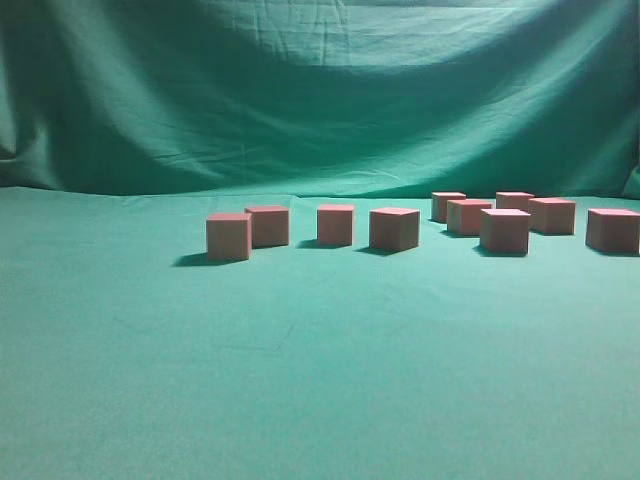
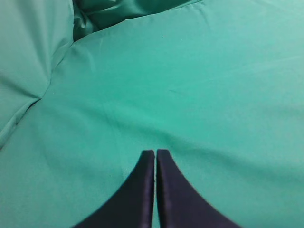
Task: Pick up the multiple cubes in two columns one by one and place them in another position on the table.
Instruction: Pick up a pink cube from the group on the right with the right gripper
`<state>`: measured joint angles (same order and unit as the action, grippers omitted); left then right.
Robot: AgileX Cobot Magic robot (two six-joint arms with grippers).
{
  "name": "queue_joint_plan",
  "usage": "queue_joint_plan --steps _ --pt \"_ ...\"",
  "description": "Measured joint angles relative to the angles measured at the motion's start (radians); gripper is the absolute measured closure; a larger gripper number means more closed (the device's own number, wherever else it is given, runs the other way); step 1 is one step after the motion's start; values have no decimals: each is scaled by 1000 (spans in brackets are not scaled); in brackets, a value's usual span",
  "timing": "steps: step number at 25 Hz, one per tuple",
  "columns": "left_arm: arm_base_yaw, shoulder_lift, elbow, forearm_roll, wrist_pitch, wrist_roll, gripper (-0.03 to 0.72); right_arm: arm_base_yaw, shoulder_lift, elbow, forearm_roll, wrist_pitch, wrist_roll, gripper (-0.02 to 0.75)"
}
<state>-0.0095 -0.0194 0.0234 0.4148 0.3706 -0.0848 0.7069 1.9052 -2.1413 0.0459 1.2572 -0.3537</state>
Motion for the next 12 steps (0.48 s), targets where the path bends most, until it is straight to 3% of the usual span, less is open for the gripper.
queue_joint_plan --steps 5,12 --pt "0 0 0 0 0 0 688 -7 -135 14 -216 9 274 244" --pt "0 0 0 0 0 0 688 -137 -350 279 -232 9 445 244"
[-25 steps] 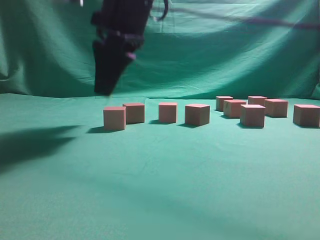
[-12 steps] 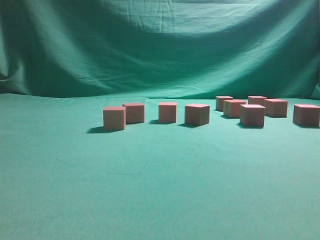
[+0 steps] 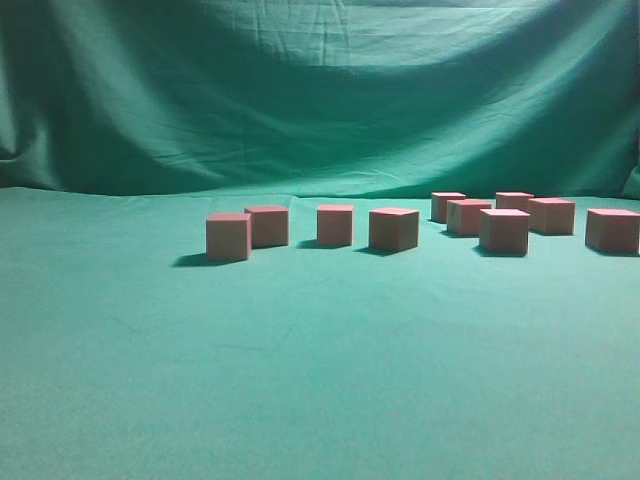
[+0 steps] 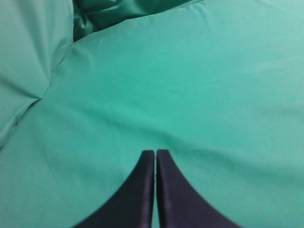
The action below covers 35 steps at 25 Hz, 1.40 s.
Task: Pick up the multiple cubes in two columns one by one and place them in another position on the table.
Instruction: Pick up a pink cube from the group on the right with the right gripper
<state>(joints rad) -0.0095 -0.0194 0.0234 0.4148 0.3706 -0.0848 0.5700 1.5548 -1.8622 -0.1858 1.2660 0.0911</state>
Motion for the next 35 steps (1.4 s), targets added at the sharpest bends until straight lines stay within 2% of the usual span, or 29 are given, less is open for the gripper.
queue_joint_plan --steps 6,10,21,35 --pt "0 0 0 0 0 0 688 -173 1 272 89 -3 31 244" --pt "0 0 0 0 0 0 688 -241 55 402 136 -89 33 244" --pt "0 0 0 0 0 0 688 -254 290 448 260 -365 -32 244" --pt "0 0 0 0 0 0 688 -254 415 448 260 -449 -55 244"
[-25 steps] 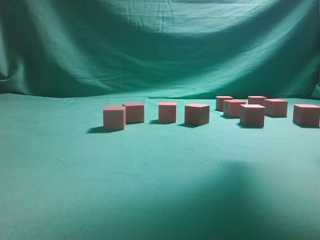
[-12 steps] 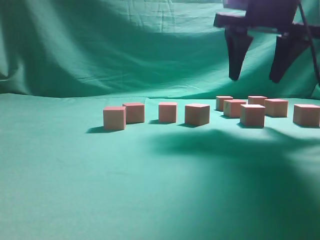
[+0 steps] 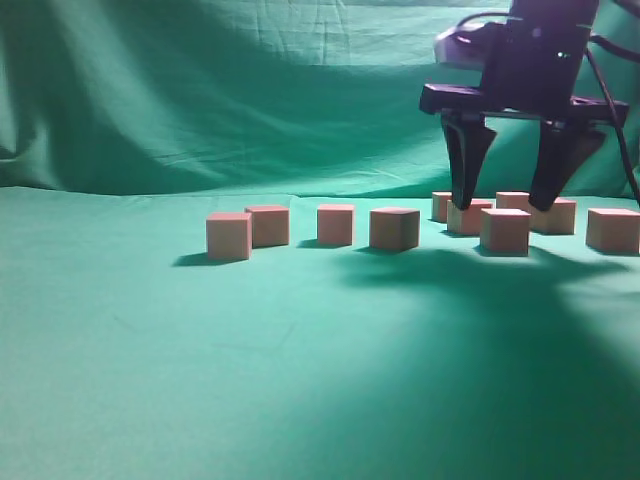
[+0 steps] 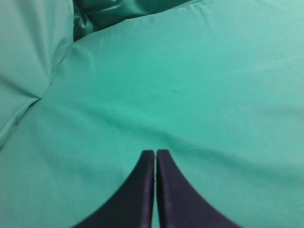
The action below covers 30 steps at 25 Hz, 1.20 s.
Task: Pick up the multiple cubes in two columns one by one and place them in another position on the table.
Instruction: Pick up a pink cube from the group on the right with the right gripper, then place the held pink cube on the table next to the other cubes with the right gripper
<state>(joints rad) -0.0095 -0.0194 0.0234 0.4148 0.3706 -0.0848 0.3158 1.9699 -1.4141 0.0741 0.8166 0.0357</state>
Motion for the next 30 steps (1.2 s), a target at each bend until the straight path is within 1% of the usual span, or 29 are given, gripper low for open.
queue_joint_plan --steps 3,4,5,7,8,9,13,17,18,20,23,28,30 --pt "0 0 0 0 0 0 688 0 19 0 -2 0 0 244" --pt "0 0 0 0 0 0 688 0 24 0 -2 0 0 311" --pt "0 0 0 0 0 0 688 0 29 0 -2 0 -2 360" --pt "0 0 0 0 0 0 688 0 35 0 -2 0 -2 456" --pt "0 0 0 0 0 0 688 0 35 0 -2 2 -2 482" --pt "0 0 0 0 0 0 688 0 35 0 -2 2 -2 471" --pt "0 0 0 0 0 0 688 0 35 -2 -2 18 -2 471" --pt "0 0 0 0 0 0 688 4 -19 -26 4 96 -15 471" --pt "0 0 0 0 0 0 688 16 -50 -31 4 111 -23 471" --pt "0 0 0 0 0 0 688 56 -109 -33 4 128 -27 471" --pt "0 0 0 0 0 0 688 152 -177 -39 8 144 -34 471" --pt "0 0 0 0 0 0 688 335 -172 -39 13 151 -52 471" --pt "0 0 0 0 0 0 688 390 -150 -39 14 133 -82 471"
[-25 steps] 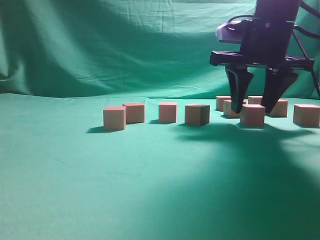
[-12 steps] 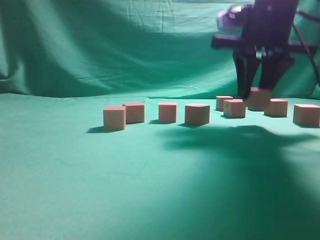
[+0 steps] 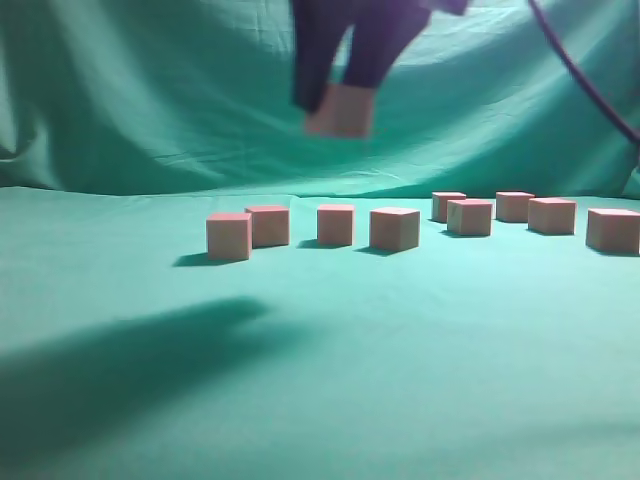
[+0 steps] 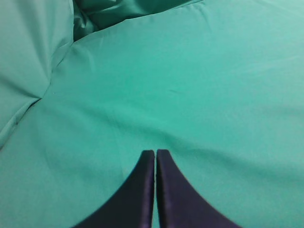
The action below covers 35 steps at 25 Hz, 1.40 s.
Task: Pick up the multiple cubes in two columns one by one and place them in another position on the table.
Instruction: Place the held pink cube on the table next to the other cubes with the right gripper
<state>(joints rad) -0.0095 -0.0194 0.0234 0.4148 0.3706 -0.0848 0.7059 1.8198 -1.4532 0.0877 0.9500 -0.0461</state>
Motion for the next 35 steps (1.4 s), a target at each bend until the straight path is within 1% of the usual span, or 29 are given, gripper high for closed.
queue_joint_plan --steps 2,5,8,18,28,29,33,34,35 --pt "0 0 0 0 0 0 688 44 27 0 2 -29 -25 471" --pt "0 0 0 0 0 0 688 71 75 0 2 -64 -37 471" --pt "0 0 0 0 0 0 688 73 131 -17 -8 -76 -47 471" --pt "0 0 0 0 0 0 688 73 286 -157 -36 -85 -81 471" --pt "0 0 0 0 0 0 688 73 305 -181 -53 -85 -83 471" --pt "0 0 0 0 0 0 688 73 305 -181 -53 -85 -83 402" --pt "0 0 0 0 0 0 688 73 305 -183 -53 -72 -83 217" --pt "0 0 0 0 0 0 688 73 303 -183 -53 -60 -83 182" --pt "0 0 0 0 0 0 688 73 301 -189 -55 -42 -83 182"
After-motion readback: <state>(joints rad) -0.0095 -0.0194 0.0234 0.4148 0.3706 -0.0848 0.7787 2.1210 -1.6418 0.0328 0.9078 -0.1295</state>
